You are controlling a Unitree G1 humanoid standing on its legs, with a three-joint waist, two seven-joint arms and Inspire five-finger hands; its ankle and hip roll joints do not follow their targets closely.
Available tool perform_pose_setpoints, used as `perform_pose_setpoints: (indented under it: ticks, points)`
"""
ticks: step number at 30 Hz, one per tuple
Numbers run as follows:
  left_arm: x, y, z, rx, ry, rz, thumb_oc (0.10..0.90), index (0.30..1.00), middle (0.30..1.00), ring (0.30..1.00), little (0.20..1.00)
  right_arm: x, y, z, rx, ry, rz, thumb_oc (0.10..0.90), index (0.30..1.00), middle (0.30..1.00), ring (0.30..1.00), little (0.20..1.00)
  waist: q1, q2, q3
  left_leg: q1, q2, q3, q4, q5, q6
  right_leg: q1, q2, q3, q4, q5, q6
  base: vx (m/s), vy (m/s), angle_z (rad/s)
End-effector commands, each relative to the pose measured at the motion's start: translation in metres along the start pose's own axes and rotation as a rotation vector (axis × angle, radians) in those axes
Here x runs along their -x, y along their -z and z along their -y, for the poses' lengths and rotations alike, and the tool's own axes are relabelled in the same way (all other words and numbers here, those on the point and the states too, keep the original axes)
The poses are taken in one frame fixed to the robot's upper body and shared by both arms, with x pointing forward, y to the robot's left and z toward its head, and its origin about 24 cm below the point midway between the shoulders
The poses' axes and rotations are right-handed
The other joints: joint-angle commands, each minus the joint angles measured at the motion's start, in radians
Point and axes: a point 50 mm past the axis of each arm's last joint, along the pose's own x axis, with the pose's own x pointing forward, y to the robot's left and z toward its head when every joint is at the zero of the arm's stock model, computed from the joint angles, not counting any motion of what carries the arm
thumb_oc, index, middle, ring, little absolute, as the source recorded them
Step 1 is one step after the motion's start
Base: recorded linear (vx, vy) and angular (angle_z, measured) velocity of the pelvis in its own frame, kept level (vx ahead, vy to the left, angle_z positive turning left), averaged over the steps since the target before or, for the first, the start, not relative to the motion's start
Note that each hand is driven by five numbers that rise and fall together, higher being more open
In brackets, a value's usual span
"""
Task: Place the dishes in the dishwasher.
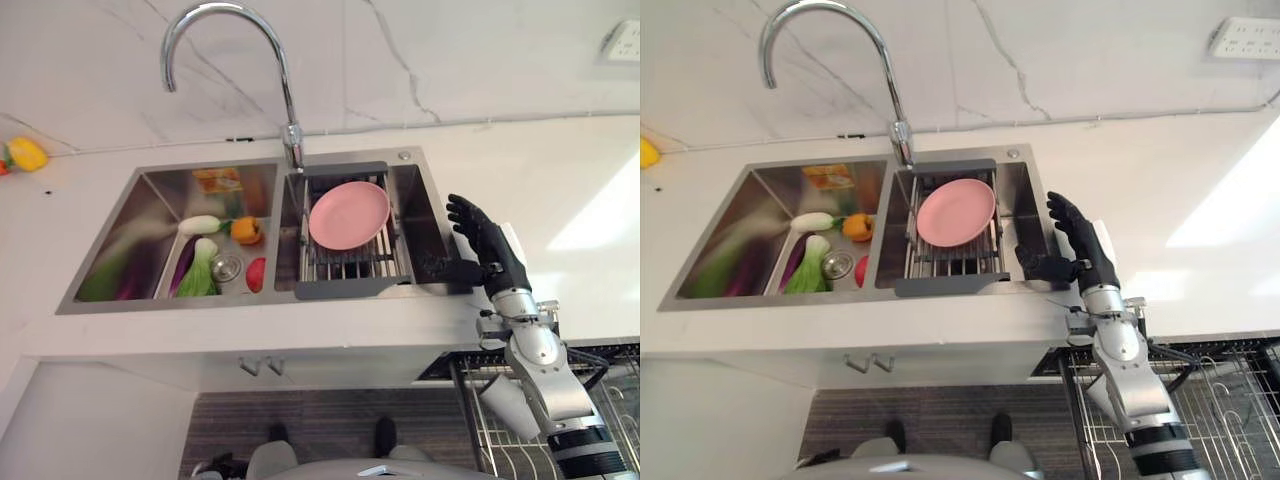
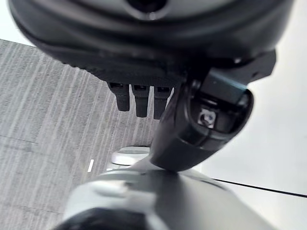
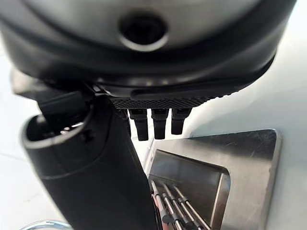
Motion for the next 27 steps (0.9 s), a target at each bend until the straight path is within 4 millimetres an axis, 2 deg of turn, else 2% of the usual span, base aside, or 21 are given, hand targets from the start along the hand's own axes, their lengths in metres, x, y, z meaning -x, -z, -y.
perform_pose_setpoints:
  ticks: [1, 2, 9, 14, 21, 27]
  points:
    - [0.003, 0.001, 0.028, -0.195, 0.082, 0.0, 0.8, 0.9, 0.9, 0.9, 0.9, -0.017, -0.04, 0.012, 0.153, 0.066, 0.222, 0.8, 0.9, 0.9, 0.9, 0.9, -0.031, 0.001, -0.075, 0.103, -0.026, 0.052, -0.131, -0.021, 0.008, 0.076, -0.084, -0.001, 0.042, -0.084, 0.135, 0.3, 0.202, -0.05]
    - [0.003, -0.001, 0.03, -0.231, 0.09, 0.011, 0.8, 0.9, 0.9, 0.9, 0.9, -0.02, -0.044, 0.01, 0.211, 0.06, 0.239, 0.8, 0.9, 0.9, 0.9, 0.9, -0.031, 0.008, -0.083, 0.142, -0.034, 0.063, -0.167, -0.019, 0.016, 0.079, -0.089, 0.005, 0.03, -0.071, 0.14, 0.3, 0.204, -0.04]
    - [0.004, -0.014, 0.036, -0.289, 0.097, 0.048, 0.8, 0.9, 0.9, 0.9, 0.9, -0.03, -0.054, 0.0, 0.28, 0.018, 0.281, 0.8, 0.9, 0.9, 0.9, 0.9, -0.029, 0.011, -0.087, 0.178, -0.051, 0.086, -0.181, -0.043, 0.031, 0.076, -0.106, 0.019, 0.02, -0.049, 0.158, 0.03, 0.06, -0.19]
    - [0.005, -0.032, 0.041, -0.468, 0.112, 0.131, 0.8, 0.9, 0.9, 0.9, 0.9, -0.043, -0.076, -0.012, 0.433, -0.076, 0.389, 0.8, 0.9, 0.9, 0.9, 0.9, -0.027, 0.002, -0.089, 0.197, -0.075, 0.095, -0.181, -0.072, 0.052, 0.065, -0.13, 0.043, 0.025, -0.03, 0.177, 0.01, 0.066, -0.24]
    - [0.005, -0.036, 0.042, -0.532, 0.122, 0.16, 0.8, 0.9, 0.9, 0.9, 0.9, -0.051, -0.09, -0.014, 0.553, -0.115, 0.455, 0.8, 0.9, 0.9, 0.9, 0.9, -0.016, -0.009, -0.089, 0.205, -0.085, 0.094, -0.181, -0.082, 0.06, 0.069, -0.143, 0.043, 0.032, -0.027, 0.183, 0.01, 0.028, 0.01]
    - [0.003, -0.031, 0.027, -0.523, 0.101, 0.139, 0.8, 0.9, 0.9, 0.9, 0.9, -0.056, -0.098, -0.013, 0.657, -0.139, 0.485, 0.8, 0.9, 0.9, 0.9, 0.9, 0.004, -0.02, -0.09, 0.208, -0.088, 0.087, -0.181, -0.087, 0.061, 0.069, -0.148, 0.036, 0.03, -0.027, 0.187, 0.0, 0.0, 0.0]
